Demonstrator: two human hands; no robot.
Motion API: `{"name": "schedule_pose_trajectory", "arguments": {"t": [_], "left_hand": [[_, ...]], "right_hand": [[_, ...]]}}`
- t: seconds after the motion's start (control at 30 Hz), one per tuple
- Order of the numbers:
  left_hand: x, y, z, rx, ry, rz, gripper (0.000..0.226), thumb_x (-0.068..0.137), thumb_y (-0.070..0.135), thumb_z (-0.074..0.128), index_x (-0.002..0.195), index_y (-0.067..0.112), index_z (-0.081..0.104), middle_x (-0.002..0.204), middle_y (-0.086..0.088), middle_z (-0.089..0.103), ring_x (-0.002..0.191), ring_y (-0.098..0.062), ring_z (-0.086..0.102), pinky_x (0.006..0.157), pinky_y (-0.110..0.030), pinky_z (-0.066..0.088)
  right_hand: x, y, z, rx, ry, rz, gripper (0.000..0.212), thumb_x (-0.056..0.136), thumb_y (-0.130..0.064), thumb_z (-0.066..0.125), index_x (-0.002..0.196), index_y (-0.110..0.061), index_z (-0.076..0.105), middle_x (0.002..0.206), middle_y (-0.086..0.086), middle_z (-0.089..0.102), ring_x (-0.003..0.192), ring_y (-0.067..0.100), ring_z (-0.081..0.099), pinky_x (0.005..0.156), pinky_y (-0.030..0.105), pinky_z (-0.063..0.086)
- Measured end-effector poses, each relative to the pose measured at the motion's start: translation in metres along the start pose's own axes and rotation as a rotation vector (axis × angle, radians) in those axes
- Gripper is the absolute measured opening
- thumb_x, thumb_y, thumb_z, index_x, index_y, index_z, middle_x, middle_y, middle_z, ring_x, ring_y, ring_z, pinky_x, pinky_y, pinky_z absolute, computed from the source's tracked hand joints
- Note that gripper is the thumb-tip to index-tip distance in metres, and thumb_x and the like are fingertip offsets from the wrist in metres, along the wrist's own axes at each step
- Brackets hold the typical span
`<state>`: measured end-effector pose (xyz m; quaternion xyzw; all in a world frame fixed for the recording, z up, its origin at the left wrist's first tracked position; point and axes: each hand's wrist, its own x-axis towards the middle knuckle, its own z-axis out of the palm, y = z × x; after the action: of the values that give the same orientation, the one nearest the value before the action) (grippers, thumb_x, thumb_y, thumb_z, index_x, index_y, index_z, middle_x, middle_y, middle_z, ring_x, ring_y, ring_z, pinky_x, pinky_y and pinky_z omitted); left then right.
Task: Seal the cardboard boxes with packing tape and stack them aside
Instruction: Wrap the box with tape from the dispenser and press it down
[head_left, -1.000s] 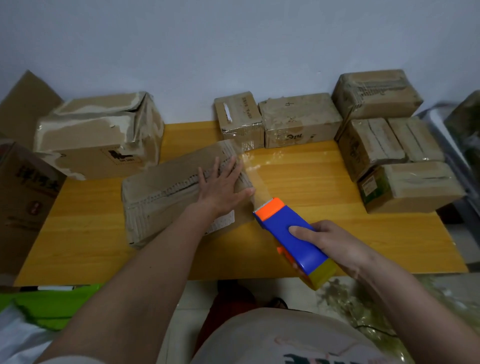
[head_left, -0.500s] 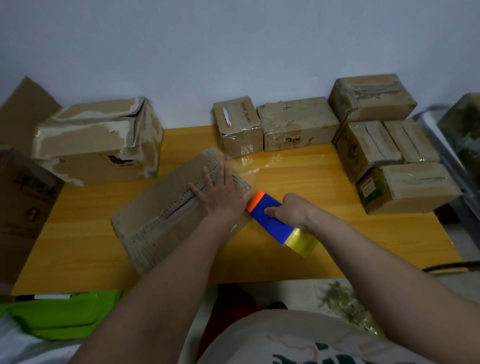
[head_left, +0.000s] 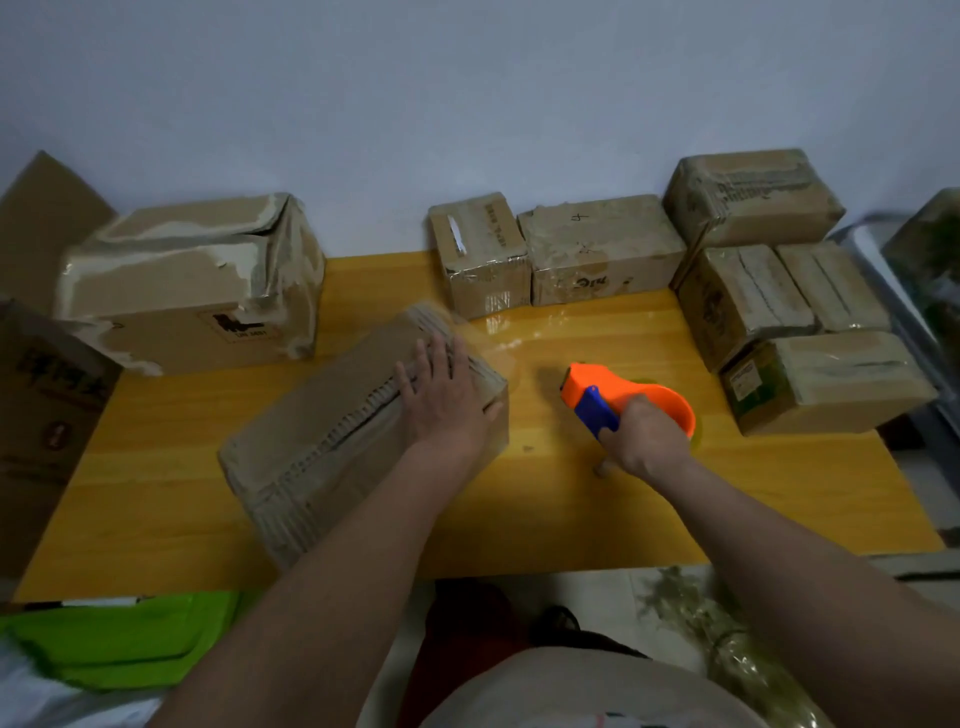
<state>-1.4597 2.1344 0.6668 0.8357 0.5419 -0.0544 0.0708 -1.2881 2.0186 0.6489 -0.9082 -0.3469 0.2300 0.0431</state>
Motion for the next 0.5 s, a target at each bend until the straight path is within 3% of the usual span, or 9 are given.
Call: {"name": "schedule_pose_trajectory", "arguments": {"t": [0.13, 0.3, 0.37, 0.43, 0.5], "left_hand": [[0.000, -0.008, 0.001, 0.065, 0.002, 0.028, 0.102, 0.090, 0.068, 0.039, 0.152, 0.006, -0.015, 0.162, -0.009, -0.015, 0.149, -0.027, -0.013, 0.121, -0.046, -0.002], [0.002, -0.016, 0.005, 0.103, 0.040, 0.054, 0.105, 0.087, 0.076, 0.031, 0.152, 0.007, -0.013, 0.162, -0.008, -0.012, 0.150, -0.025, -0.009, 0.121, -0.044, -0.003], [0.002, -0.016, 0.005, 0.093, 0.046, 0.058, 0.102, 0.088, 0.075, 0.031, 0.153, 0.008, -0.012, 0.163, -0.008, -0.011, 0.150, -0.025, -0.009, 0.121, -0.042, -0.003], [0.003, -0.015, 0.006, 0.068, 0.046, 0.062, 0.102, 0.089, 0.073, 0.033, 0.152, 0.007, -0.012, 0.162, -0.009, -0.011, 0.150, -0.026, -0.010, 0.120, -0.041, -0.004], [0.003, -0.015, 0.006, 0.038, 0.041, 0.060, 0.102, 0.089, 0.072, 0.035, 0.152, 0.007, -0.013, 0.162, -0.009, -0.012, 0.149, -0.026, -0.011, 0.121, -0.040, -0.004]], "right_hand": [[0.015, 0.011, 0.024, -0.106, 0.009, -0.032, 0.050, 0.086, -0.027, 0.064, 0.124, 0.001, 0.048, 0.131, 0.020, 0.043, 0.121, 0.037, 0.042, 0.101, 0.039, 0.035], [0.032, 0.014, 0.043, -0.126, -0.019, -0.017, 0.059, 0.083, -0.040, 0.068, 0.125, -0.004, 0.050, 0.131, 0.018, 0.048, 0.121, 0.034, 0.046, 0.100, 0.039, 0.038], [0.031, 0.009, 0.046, -0.089, 0.054, -0.026, 0.058, 0.082, -0.037, 0.070, 0.120, 0.002, 0.050, 0.125, 0.022, 0.050, 0.118, 0.037, 0.046, 0.100, 0.040, 0.035], [0.022, -0.005, 0.047, 0.141, 0.264, -0.175, 0.035, 0.085, -0.022, 0.069, 0.102, 0.006, 0.057, 0.105, 0.026, 0.057, 0.103, 0.040, 0.052, 0.091, 0.040, 0.035], [0.000, -0.029, 0.044, 0.496, 0.391, -0.355, 0.011, 0.089, -0.007, 0.062, 0.084, 0.002, 0.062, 0.085, 0.020, 0.061, 0.085, 0.033, 0.057, 0.079, 0.036, 0.037]]}}
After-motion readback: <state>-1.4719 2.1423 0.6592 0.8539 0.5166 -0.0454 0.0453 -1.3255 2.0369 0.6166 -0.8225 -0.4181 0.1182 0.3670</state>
